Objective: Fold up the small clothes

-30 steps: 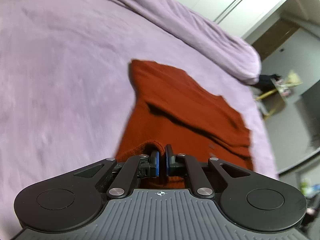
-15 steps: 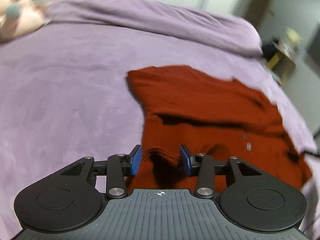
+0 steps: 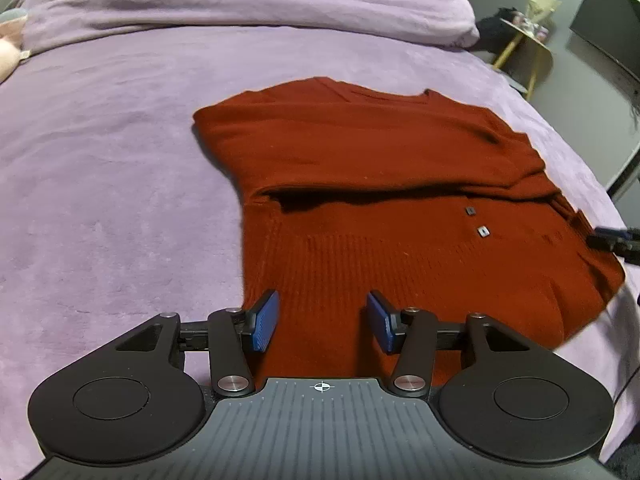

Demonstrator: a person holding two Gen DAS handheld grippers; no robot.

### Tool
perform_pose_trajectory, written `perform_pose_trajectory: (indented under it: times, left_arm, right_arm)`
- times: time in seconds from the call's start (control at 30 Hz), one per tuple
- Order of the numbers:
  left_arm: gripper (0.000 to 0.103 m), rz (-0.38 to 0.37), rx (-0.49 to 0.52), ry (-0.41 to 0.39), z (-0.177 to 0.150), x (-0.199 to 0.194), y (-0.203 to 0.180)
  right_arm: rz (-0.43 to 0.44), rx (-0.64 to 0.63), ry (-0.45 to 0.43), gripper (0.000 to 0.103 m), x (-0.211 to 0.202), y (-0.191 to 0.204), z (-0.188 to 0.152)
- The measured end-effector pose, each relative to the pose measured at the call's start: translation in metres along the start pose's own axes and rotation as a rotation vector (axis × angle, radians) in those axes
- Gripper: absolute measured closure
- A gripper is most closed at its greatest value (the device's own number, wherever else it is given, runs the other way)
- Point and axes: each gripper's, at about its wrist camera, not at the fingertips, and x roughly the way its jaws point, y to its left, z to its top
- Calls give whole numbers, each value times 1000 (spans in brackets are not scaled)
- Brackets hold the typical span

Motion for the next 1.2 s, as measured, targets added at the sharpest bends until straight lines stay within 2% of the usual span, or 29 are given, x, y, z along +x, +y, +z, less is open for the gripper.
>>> perform_pose_trajectory:
  times: [0.03, 0.1, 0.2, 0.27, 0.4, 0.5, 0.57, 0.7, 0.77, 0.83, 0.87, 1.1, 1.2]
  left_arm:
    - [52, -8, -8, -4, 1, 0, 0]
    - [60, 9, -2, -2, 2, 1, -1]
    - [67, 17, 8, 15, 3, 6, 0]
    - [68, 29, 2, 18, 5, 5, 1]
    - [67, 62, -19, -39, 9, -8, 4]
    - [57, 91, -27, -35, 9, -6, 10]
    - [60, 143, -22, -34, 8, -4, 14]
    - [63, 74, -80, -8, 8, -1, 23]
    - [71, 73, -40, -8, 6, 1, 18]
    - [88, 79, -6, -6, 5, 2, 12]
    - [90, 74, -4, -5, 4, 3, 11]
    - [90, 67, 14, 11, 5, 15, 6]
    - [94, 55, -13, 15, 8, 15, 8]
  right_arm:
    - [-5, -21, 7, 58, 3, 3, 0]
    - [-22, -59, 15, 82, 7, 7, 0]
    - [-39, -97, 27, 95, 10, 12, 0]
    - [-55, -129, 29, 97, 9, 15, 0]
    - [-48, -126, 14, 97, 2, 15, 0]
    - [-37, -119, 22, 97, 2, 15, -2]
    - [-36, -112, 28, 97, 3, 15, -3]
    - [-33, -102, 35, 96, 4, 15, -3]
    - [-37, -105, 43, 96, 6, 15, -3]
    - [-44, -108, 51, 96, 8, 15, -3]
    - [-47, -108, 54, 96, 9, 15, -2]
    - [-58, -101, 77, 95, 20, 14, -1]
    - [-56, -93, 74, 97, 21, 13, 2]
